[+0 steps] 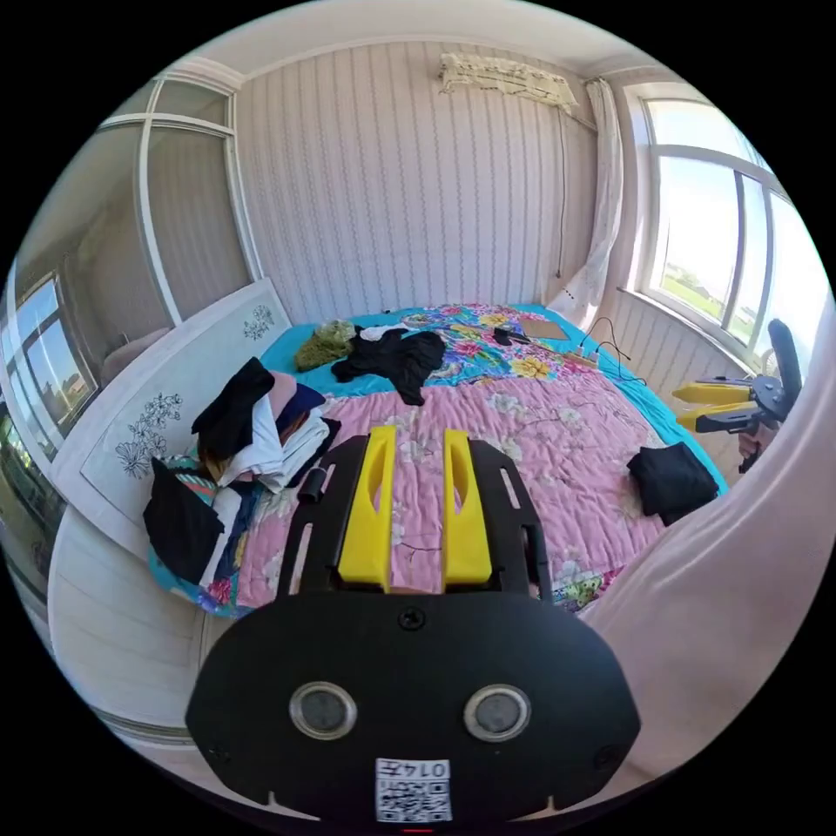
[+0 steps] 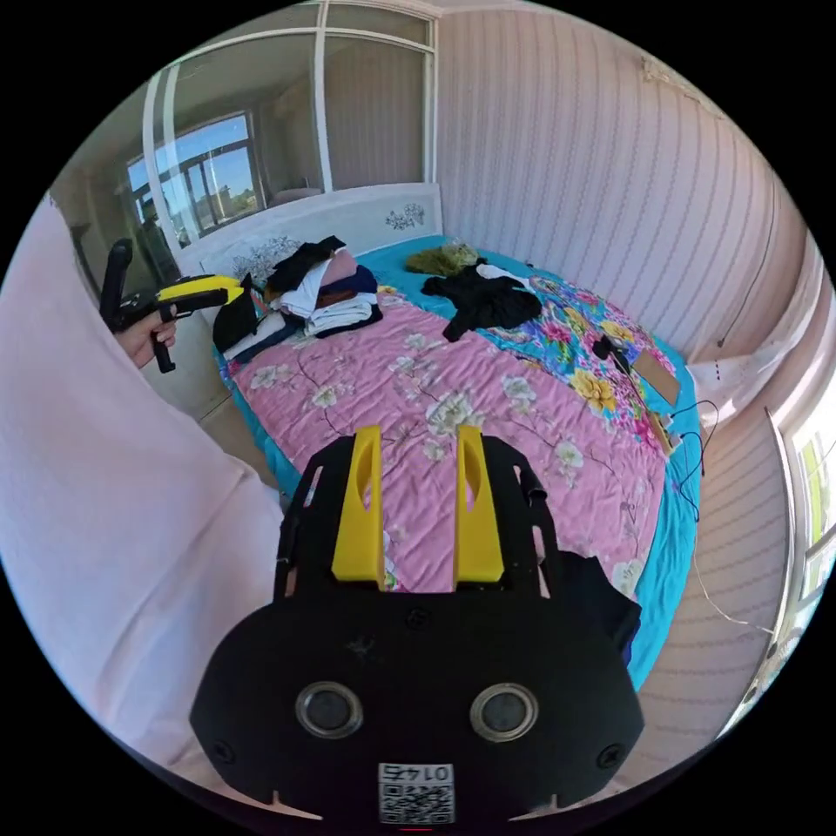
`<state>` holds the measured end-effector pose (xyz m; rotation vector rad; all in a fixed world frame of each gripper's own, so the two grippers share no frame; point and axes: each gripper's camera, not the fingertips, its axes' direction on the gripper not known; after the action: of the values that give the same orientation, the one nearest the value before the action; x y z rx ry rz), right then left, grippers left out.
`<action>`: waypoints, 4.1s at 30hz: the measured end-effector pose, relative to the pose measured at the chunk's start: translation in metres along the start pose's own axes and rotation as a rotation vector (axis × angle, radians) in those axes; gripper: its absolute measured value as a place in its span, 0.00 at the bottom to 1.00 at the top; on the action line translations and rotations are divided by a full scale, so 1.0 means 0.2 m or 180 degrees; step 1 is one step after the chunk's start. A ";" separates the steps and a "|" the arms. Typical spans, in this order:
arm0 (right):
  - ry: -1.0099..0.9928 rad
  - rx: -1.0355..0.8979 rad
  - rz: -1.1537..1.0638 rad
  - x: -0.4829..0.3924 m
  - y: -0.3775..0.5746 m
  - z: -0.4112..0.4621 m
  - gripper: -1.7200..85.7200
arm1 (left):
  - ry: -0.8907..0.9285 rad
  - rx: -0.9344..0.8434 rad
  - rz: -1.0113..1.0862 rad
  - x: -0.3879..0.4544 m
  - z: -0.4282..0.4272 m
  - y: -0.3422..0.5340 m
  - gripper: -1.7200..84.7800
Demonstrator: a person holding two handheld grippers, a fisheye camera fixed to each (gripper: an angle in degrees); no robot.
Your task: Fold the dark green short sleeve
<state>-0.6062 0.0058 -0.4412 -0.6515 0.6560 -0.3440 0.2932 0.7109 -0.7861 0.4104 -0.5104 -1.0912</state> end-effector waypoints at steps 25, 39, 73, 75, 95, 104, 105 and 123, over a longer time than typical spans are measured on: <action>-0.0500 0.0208 0.0303 -1.55 -1.57 0.12 0.28 | -0.0034 -0.0156 -0.0847 -2.09 -0.63 0.01 0.23; -0.1466 -0.0347 -0.0898 -1.81 -2.38 0.45 0.23 | -0.0536 -0.0639 -0.1833 -2.54 -0.71 -0.09 0.21; -0.1192 -0.2528 -0.0486 -3.87 -4.89 2.22 0.05 | 0.1086 -0.1411 -0.1636 -4.62 0.06 -0.79 0.01; -0.1419 -0.2372 -0.0308 -3.79 -4.96 2.12 0.04 | 0.1174 -0.1119 -0.1429 -4.67 -0.10 -0.92 0.01; -0.1048 -0.1290 0.0605 -3.21 -5.30 1.57 0.02 | 0.1101 -0.1443 -0.2056 -4.67 -0.11 -0.57 0.13; -0.0980 -0.1295 0.0493 -3.19 -5.26 1.49 0.02 | 0.1529 -0.1906 -0.2281 -4.55 0.22 -0.56 0.04; -0.0984 -0.1275 0.0491 -3.18 -5.25 1.48 0.02 | 0.1619 -0.1811 -0.2231 -4.56 0.16 -0.58 0.03; -0.0955 -0.0892 0.1125 -2.60 -4.74 1.37 0.02 | 0.0509 -0.0134 -0.1330 -5.15 -0.10 -1.51 0.09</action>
<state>-0.9044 -0.3287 0.5807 -0.8183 0.5215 0.1761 -0.2934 1.5270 -1.1618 0.5782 -0.2633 -1.4539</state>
